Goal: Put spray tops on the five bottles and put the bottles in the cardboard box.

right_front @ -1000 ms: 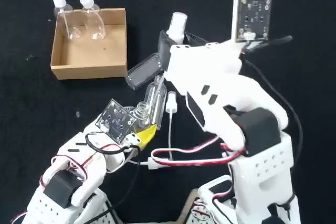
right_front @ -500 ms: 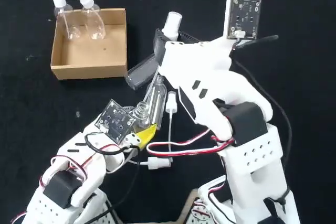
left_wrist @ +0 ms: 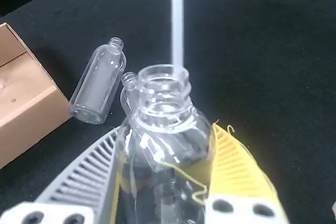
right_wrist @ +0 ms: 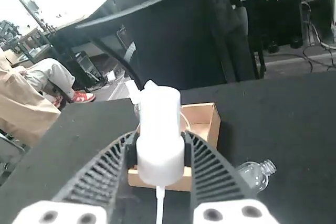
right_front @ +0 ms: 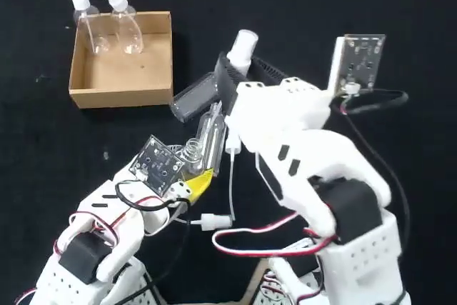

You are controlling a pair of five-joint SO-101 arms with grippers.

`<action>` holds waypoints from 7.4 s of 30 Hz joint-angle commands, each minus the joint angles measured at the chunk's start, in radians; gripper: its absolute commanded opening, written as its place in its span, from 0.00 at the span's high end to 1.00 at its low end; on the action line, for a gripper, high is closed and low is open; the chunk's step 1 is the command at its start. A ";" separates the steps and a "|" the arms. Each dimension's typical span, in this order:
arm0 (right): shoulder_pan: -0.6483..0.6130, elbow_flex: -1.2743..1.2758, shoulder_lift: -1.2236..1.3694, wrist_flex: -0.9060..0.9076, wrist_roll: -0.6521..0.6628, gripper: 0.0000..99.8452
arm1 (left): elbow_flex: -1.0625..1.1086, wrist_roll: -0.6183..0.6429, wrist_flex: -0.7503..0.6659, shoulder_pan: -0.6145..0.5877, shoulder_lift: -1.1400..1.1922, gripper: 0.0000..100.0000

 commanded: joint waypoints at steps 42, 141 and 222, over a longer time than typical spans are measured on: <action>-0.144 0.325 -0.202 -0.018 0.069 0.95 | -0.010 0.005 -0.002 0.004 -0.006 0.90; -0.054 0.318 -0.147 -0.009 0.393 0.96 | -0.010 0.003 -0.002 0.002 -0.006 0.90; 0.195 0.963 -0.257 -0.364 0.393 0.95 | -0.483 0.009 -1.132 -0.498 1.191 0.90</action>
